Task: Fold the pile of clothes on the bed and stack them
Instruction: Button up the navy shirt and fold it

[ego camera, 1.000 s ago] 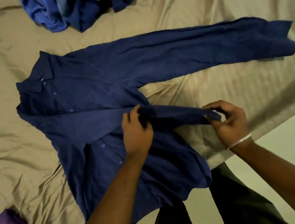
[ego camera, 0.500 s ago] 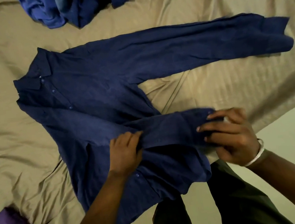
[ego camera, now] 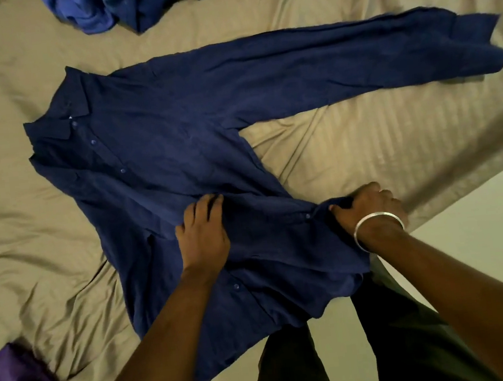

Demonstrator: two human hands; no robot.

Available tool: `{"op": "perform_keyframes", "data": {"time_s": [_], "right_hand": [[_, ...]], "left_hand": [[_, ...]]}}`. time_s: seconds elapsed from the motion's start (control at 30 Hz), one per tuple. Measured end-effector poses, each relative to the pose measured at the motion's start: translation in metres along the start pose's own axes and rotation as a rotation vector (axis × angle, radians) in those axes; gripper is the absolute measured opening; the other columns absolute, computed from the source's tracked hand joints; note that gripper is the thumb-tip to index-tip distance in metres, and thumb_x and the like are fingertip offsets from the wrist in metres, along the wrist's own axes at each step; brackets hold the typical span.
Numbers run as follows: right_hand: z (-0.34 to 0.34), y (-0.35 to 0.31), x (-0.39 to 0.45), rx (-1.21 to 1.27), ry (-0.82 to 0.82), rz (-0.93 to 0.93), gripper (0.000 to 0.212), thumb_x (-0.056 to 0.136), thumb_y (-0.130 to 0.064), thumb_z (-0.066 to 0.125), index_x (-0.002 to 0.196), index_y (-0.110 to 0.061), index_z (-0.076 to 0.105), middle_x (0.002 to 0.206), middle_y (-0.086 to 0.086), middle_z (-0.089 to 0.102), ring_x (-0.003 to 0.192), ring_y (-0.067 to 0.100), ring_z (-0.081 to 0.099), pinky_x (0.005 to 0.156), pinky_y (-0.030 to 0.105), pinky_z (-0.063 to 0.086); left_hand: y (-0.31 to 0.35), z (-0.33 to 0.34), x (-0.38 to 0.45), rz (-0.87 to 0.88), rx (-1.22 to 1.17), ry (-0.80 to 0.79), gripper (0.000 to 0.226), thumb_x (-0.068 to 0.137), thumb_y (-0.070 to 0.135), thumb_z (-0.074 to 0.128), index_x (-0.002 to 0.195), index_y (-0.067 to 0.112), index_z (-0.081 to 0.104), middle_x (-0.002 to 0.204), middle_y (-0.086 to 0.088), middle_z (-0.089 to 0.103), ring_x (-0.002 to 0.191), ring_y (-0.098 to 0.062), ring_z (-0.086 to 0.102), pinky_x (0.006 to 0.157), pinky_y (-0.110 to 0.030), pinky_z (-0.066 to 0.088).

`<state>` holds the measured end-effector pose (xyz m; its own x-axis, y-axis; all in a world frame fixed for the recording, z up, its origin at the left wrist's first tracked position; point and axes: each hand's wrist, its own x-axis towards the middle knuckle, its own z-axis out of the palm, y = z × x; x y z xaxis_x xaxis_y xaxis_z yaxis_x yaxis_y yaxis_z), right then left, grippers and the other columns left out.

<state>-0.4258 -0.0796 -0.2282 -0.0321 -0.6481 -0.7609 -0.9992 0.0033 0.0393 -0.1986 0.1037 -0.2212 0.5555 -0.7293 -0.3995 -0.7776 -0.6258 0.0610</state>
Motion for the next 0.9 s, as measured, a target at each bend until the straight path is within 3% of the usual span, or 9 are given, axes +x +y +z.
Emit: {"op": "perform_keyframes", "data": {"time_s": [0.07,0.17,0.27,0.37,0.43,0.6,0.7,0.8,0.9], "right_hand": [[-0.001,-0.006,-0.003,-0.076,-0.015,0.035,0.072,0.080,-0.060,0.063,0.125,-0.006,0.047,0.126,0.017,0.058,0.116,0.037,0.056,0.092,0.040,0.044],[0.002,-0.007,-0.009,-0.155,-0.062,0.019,0.054,0.083,-0.045,0.060,0.123,-0.010,0.051,0.120,0.009,0.065,0.111,0.030,0.062,0.093,0.037,0.040],[-0.003,0.003,-0.010,-0.004,-0.077,-0.015,0.032,0.083,-0.026,0.057,0.112,-0.015,0.063,0.111,0.010,0.069,0.105,0.031,0.064,0.089,0.034,0.043],[-0.020,0.011,0.000,0.293,-0.061,-0.046,0.019,0.090,-0.018,0.058,0.104,-0.013,0.070,0.111,0.016,0.070,0.106,0.036,0.063,0.087,0.032,0.048],[-0.026,0.016,0.008,0.257,-0.106,-0.067,0.022,0.091,-0.016,0.056,0.110,-0.008,0.066,0.116,0.019,0.066,0.108,0.037,0.060,0.085,0.032,0.046],[-0.011,0.007,0.011,0.254,-0.228,-0.059,0.050,0.087,-0.048,0.064,0.108,-0.012,0.038,0.104,0.013,0.060,0.100,0.038,0.060,0.078,0.039,0.047],[-0.005,0.001,0.016,0.361,-0.208,0.049,0.057,0.080,-0.045,0.073,0.110,-0.010,0.039,0.103,0.011,0.059,0.100,0.037,0.061,0.079,0.040,0.050],[-0.003,0.002,0.018,0.351,-0.164,0.092,0.041,0.085,-0.038,0.070,0.111,-0.011,0.055,0.103,0.008,0.065,0.101,0.036,0.063,0.083,0.038,0.052],[-0.004,0.006,0.016,0.519,-0.006,-0.056,0.006,0.091,-0.015,0.058,0.095,-0.016,0.062,0.092,0.009,0.067,0.087,0.030,0.061,0.070,0.028,0.045]], "left_hand": [[-0.003,-0.006,0.014,0.015,0.060,0.038,0.050,0.096,0.024,0.056,0.145,0.022,0.045,0.146,0.002,0.046,0.128,-0.027,0.044,0.089,-0.054,0.042],[-0.013,-0.008,0.029,0.072,0.132,0.005,0.042,0.092,0.039,0.063,0.130,0.023,0.060,0.130,0.001,0.060,0.124,-0.025,0.051,0.097,-0.060,0.034],[-0.019,-0.008,0.039,0.197,0.088,-0.022,0.022,0.088,0.031,0.069,0.108,0.026,0.073,0.111,0.003,0.069,0.116,-0.021,0.054,0.101,-0.064,0.023],[-0.012,-0.018,0.047,0.162,-0.052,-0.064,0.017,0.094,0.021,0.062,0.105,0.028,0.072,0.109,0.007,0.069,0.114,-0.018,0.056,0.102,-0.053,0.019],[-0.003,-0.026,0.054,0.070,-0.139,-0.083,0.017,0.099,0.025,0.055,0.111,0.028,0.066,0.105,0.008,0.069,0.109,-0.016,0.058,0.103,-0.045,0.017],[0.005,-0.029,0.069,0.112,-0.209,-0.176,0.018,0.097,0.026,0.057,0.114,0.020,0.062,0.102,-0.001,0.070,0.099,-0.025,0.064,0.099,-0.045,0.039],[0.008,-0.031,0.073,0.144,-0.242,-0.237,0.026,0.097,0.031,0.059,0.116,0.017,0.066,0.102,-0.003,0.064,0.098,-0.026,0.062,0.089,-0.044,0.049],[0.014,-0.035,0.074,0.161,-0.381,-0.225,0.019,0.096,0.028,0.060,0.107,0.015,0.068,0.095,-0.001,0.060,0.090,-0.021,0.060,0.083,-0.041,0.051],[0.021,-0.042,0.075,0.200,-0.442,-0.217,0.014,0.097,0.026,0.059,0.103,0.016,0.066,0.096,0.001,0.063,0.090,-0.017,0.060,0.084,-0.037,0.050]]}}
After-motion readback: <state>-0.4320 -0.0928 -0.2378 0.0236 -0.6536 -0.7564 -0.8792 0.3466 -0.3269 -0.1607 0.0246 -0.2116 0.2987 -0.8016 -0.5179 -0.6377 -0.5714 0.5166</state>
